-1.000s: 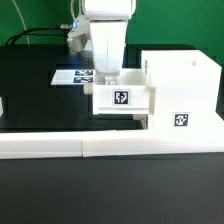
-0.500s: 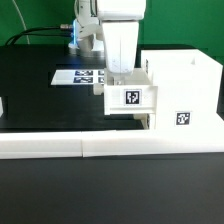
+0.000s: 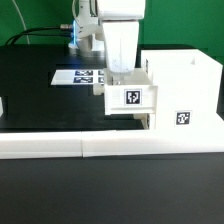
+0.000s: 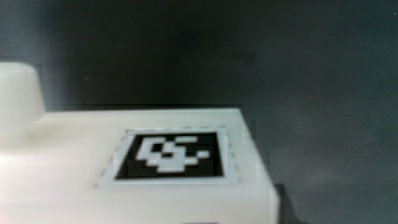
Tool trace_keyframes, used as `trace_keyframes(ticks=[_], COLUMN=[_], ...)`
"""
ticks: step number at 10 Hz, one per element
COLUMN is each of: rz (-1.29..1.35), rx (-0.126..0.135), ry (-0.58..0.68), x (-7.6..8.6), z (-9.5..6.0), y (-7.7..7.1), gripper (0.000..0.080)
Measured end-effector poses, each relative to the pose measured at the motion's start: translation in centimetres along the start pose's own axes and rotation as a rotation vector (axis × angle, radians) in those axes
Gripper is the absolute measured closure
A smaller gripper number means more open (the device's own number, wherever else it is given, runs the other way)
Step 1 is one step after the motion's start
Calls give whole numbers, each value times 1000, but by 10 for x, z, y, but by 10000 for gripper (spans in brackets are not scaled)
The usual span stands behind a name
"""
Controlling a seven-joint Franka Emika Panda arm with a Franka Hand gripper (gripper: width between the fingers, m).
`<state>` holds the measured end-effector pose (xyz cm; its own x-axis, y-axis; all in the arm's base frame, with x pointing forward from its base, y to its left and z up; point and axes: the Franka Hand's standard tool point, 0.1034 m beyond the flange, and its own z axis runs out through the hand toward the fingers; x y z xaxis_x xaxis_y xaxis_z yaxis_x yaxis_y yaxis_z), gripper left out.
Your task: Assemble drawer
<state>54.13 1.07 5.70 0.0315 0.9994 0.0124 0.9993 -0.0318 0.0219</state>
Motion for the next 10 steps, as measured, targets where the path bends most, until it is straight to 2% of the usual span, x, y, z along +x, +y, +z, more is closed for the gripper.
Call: trace_keyframes(ticks=[4, 7, 10], rz=[-7, -7, -49], rx=[-14, -14, -19], ry=[2, 1, -8], x=[0, 0, 13], z=[0, 0, -1], y=[2, 2, 3], gripper=[757, 757, 757])
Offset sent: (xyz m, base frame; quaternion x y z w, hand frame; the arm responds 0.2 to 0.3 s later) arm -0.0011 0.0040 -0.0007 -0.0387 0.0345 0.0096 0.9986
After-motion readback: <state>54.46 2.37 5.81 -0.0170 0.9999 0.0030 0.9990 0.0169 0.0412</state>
